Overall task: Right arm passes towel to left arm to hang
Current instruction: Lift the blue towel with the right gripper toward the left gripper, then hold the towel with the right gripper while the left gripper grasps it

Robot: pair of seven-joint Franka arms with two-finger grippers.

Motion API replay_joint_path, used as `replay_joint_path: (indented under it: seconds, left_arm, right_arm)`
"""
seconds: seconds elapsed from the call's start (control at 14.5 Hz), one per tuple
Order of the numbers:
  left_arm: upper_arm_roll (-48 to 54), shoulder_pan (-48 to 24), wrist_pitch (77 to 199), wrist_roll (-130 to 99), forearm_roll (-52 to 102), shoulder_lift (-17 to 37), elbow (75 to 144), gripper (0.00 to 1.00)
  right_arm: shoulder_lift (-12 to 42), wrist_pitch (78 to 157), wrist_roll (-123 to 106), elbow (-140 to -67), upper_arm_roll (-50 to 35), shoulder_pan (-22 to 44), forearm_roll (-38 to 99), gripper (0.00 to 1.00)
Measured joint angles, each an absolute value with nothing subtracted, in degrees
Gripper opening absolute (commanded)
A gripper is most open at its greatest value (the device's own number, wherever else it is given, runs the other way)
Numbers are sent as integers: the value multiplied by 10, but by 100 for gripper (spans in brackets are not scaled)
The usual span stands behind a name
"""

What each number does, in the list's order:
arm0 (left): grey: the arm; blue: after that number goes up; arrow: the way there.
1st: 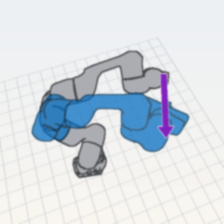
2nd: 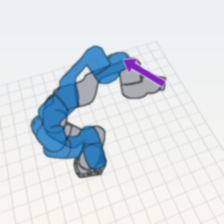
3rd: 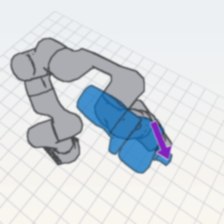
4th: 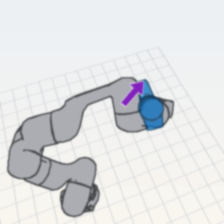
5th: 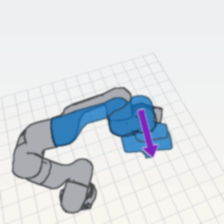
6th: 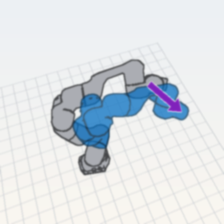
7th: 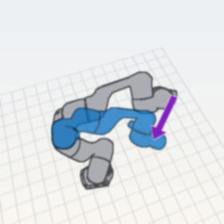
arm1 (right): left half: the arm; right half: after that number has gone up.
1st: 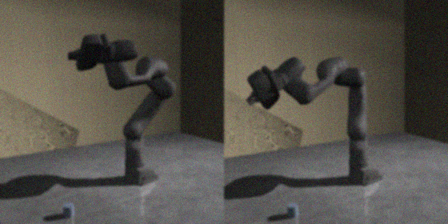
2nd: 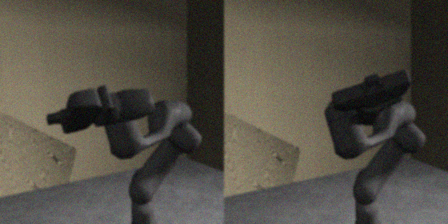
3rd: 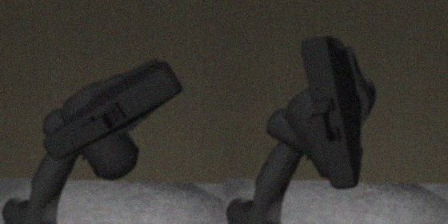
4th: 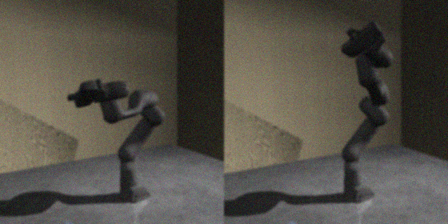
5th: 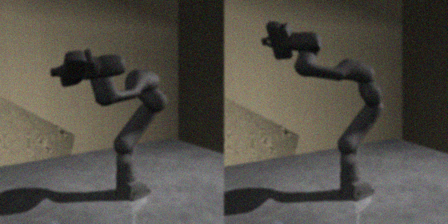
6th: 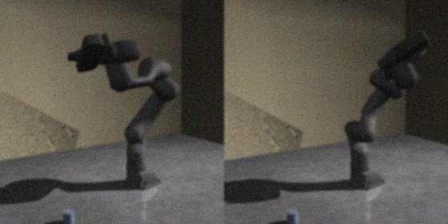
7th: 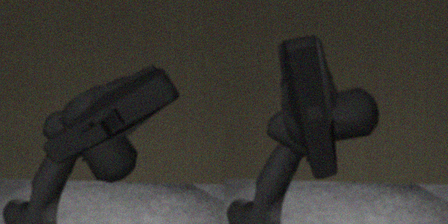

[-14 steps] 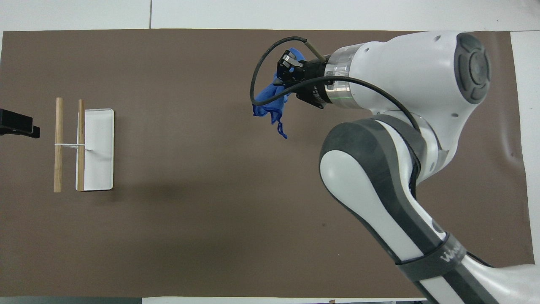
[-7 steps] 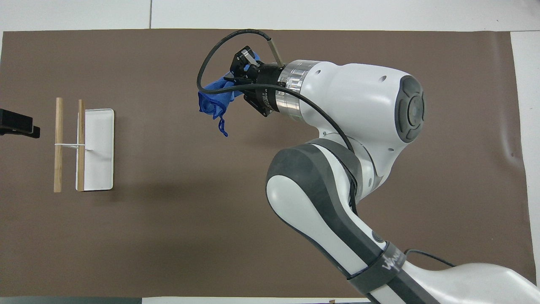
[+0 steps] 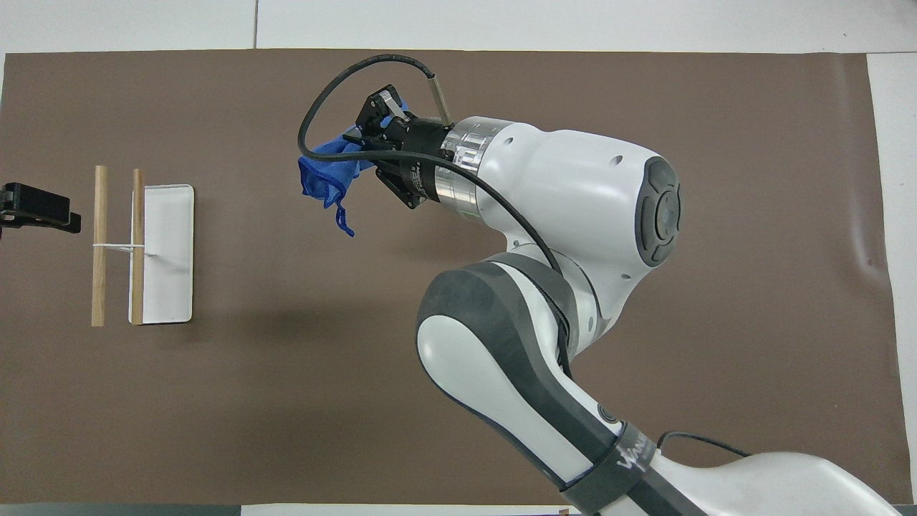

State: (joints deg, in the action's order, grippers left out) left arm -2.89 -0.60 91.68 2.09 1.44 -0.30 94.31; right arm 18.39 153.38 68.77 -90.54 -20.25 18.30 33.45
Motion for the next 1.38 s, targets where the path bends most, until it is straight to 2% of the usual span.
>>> replay_joint_path:
  seconds: [0.48,0.83,1.38]
  left_arm:
    - [-23,-45,956,-75,39,-3,965,100]
    - [-22,-59,1042,-215,139,-14,1041,100]
    - [-21,-99,1210,-506,293,-15,1128,100]
  right_arm:
    - [184,1534,689,-904,-203,197,348,0]
    - [207,1567,693,-896,-203,224,348,0]
    - [213,1570,693,-885,-203,244,348,0]
